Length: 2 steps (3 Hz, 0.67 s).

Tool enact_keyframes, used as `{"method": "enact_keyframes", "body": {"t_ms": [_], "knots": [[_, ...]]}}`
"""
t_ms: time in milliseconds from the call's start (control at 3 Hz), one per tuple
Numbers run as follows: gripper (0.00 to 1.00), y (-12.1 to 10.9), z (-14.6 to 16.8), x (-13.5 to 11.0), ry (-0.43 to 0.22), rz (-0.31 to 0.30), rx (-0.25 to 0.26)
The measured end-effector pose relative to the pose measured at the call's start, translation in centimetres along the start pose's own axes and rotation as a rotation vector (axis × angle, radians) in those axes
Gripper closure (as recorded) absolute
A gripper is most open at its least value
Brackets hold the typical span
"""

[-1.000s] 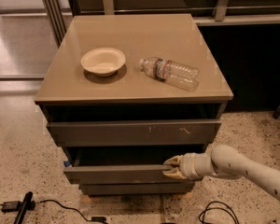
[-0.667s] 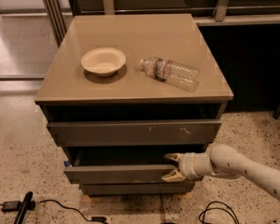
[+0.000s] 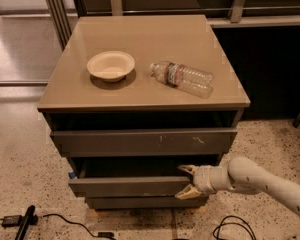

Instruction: Open middle drawer

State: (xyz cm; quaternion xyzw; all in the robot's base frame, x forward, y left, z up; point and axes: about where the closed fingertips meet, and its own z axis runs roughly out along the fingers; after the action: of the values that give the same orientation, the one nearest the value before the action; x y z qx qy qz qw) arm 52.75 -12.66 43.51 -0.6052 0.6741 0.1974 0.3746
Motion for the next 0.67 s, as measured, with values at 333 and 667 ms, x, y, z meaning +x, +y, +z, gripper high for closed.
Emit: {"method": "enact_keyframes", "body": {"t_ms": [333,667], "knots": [[0.57,1.3,-1.4,0.4,-0.006,0.008,0.003],[0.80,2.4,-3.0,0.5,-0.018,0.009,0.017]]}}
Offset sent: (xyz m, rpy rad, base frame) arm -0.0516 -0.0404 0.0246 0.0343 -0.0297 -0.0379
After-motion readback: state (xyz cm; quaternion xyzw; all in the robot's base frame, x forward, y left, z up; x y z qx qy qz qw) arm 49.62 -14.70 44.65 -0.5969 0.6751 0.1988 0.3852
